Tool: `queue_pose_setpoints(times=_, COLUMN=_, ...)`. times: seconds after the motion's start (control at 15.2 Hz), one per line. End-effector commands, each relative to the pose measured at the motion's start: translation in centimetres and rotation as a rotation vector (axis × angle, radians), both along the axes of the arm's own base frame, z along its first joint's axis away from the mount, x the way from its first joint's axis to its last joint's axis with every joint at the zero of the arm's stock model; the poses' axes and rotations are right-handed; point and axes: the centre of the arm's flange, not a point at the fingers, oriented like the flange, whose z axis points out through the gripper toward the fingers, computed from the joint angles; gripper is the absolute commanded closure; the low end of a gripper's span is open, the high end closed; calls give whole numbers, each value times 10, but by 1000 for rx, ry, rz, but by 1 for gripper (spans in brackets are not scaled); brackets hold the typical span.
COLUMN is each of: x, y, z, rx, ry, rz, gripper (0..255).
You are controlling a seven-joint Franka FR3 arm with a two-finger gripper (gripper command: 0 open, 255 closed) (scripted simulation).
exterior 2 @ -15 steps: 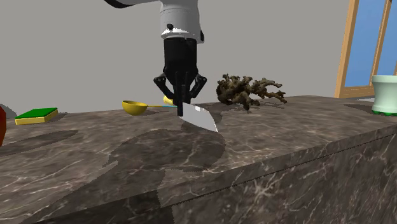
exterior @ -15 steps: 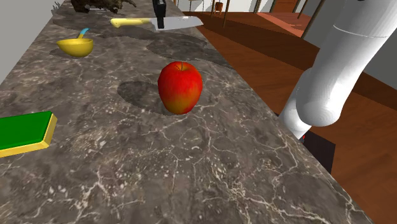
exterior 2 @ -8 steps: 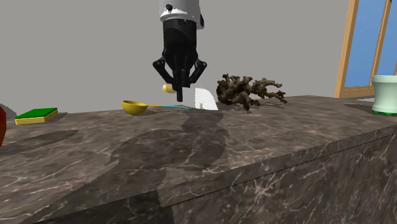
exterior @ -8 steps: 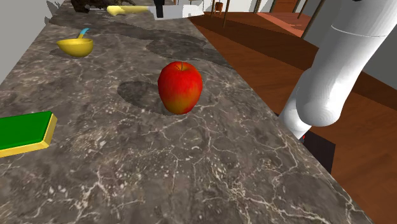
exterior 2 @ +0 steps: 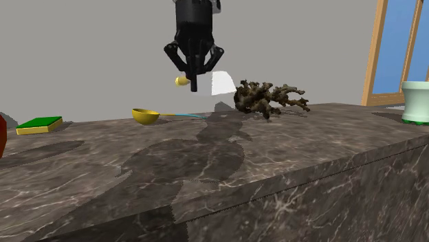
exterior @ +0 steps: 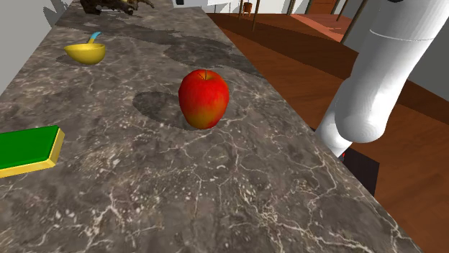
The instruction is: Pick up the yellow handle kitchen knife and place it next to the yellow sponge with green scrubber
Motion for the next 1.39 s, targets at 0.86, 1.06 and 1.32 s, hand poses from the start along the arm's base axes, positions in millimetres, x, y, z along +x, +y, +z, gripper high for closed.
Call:
queue_pose_setpoints(times=0.86, x=-117, y=143, z=4, rx=0, ry=0, rz=0, gripper=255)
queue_pose_setpoints(times=1.06, x=-142, y=174, z=4, rx=0, ry=0, rz=0, gripper=255)
queue_pose_setpoints(times=1.32, x=-175, y=215, z=5, rx=0, ry=0, rz=0, gripper=255)
